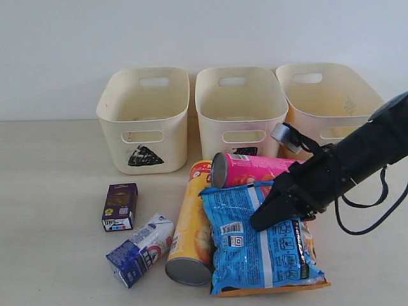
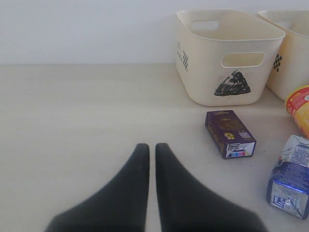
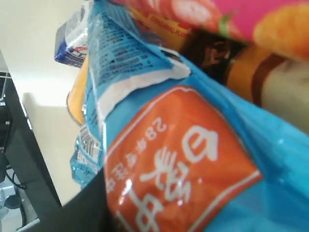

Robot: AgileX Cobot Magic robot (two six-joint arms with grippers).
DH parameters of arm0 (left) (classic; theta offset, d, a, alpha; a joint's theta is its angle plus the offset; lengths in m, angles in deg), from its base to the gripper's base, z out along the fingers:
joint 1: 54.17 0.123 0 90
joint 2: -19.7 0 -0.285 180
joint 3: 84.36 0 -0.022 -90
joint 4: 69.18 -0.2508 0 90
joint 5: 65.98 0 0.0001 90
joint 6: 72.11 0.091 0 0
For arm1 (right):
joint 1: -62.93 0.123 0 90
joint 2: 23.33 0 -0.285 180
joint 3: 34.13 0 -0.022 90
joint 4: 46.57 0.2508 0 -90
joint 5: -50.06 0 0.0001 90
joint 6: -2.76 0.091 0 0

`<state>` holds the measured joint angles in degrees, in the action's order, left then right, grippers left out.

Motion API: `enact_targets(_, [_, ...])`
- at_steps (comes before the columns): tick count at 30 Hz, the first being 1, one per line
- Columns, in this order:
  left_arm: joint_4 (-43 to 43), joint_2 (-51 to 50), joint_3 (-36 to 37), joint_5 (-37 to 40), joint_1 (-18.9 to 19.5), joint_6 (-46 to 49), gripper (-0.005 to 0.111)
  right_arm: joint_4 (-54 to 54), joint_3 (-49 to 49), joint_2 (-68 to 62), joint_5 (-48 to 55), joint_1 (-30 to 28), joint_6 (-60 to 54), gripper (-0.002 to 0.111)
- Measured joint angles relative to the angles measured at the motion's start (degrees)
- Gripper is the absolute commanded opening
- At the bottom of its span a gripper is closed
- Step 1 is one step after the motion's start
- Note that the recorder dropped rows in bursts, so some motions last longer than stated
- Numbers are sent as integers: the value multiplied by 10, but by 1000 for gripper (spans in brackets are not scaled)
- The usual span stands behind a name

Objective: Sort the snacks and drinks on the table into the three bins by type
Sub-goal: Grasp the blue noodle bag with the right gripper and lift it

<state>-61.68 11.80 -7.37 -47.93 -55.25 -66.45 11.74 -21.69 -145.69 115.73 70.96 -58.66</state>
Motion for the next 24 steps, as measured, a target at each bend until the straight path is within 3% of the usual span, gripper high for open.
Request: enact_targets(24, [0, 0, 0, 0, 0, 0, 4, -111, -101, 156, 35, 0, 70, 0])
